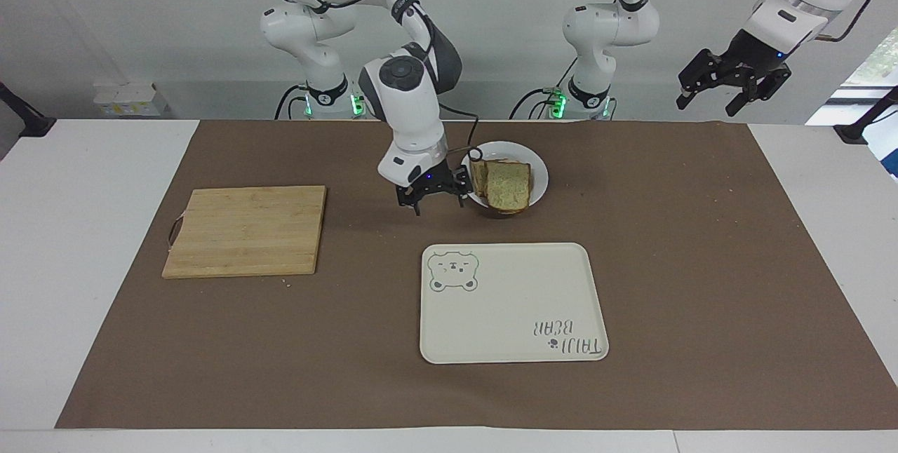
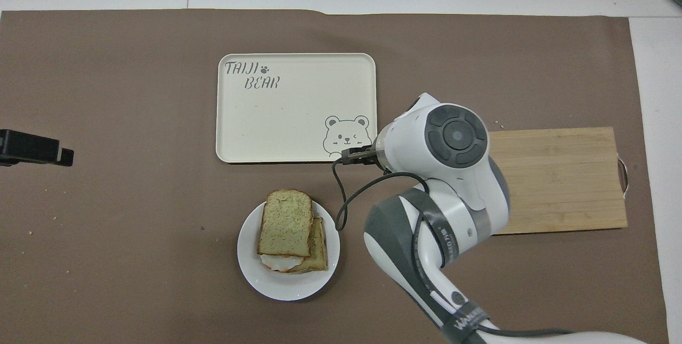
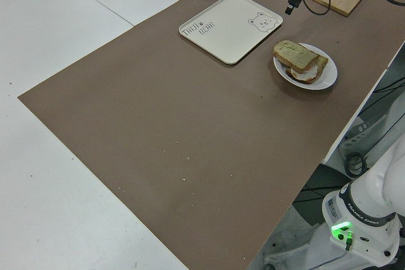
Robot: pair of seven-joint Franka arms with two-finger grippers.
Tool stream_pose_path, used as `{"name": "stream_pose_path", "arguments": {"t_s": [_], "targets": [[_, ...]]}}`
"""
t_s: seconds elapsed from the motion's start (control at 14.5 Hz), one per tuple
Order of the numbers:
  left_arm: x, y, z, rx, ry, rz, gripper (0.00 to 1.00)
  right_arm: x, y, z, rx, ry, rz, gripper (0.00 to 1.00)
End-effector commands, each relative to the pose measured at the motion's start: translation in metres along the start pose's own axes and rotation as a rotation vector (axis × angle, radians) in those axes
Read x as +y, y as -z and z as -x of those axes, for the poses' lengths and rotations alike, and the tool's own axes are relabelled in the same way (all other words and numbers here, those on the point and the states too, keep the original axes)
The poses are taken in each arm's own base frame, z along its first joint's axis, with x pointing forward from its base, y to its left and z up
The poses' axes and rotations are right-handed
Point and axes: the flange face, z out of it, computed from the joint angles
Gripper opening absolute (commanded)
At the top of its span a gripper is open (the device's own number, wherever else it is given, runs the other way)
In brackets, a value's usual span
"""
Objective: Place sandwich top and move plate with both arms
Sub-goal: 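Withdraw the right gripper while the left gripper reaches toward the plate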
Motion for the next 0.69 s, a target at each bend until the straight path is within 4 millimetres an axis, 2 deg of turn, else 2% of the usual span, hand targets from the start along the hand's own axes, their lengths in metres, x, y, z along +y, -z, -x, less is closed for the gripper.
{"name": "stream_pose_path", "arguments": {"t_s": [0.0, 0.21, 0.28, 0.62], "targets": [[0.003, -0.037, 0.024, 0.022, 0.005, 0.083, 1.00, 0.027, 0.020, -0.008, 0.029, -0.009, 0.019, 1.00], [0.006, -0.080, 0.029, 0.020, 0.016, 0.191, 1.00, 0.046, 0.042, -0.020, 0.028, -0.007, 0.082, 1.00], [0.004, -0.096, 0.031, 0.028, 0.007, 0.224, 0.96, 0.049, 0.047, -0.020, 0.029, 0.001, 0.108, 1.00], [-0.002, -0.165, 0.044, 0.031, -0.017, 0.387, 0.96, 0.082, 0.103, -0.021, 0.104, -0.054, 0.109, 1.00]]}}
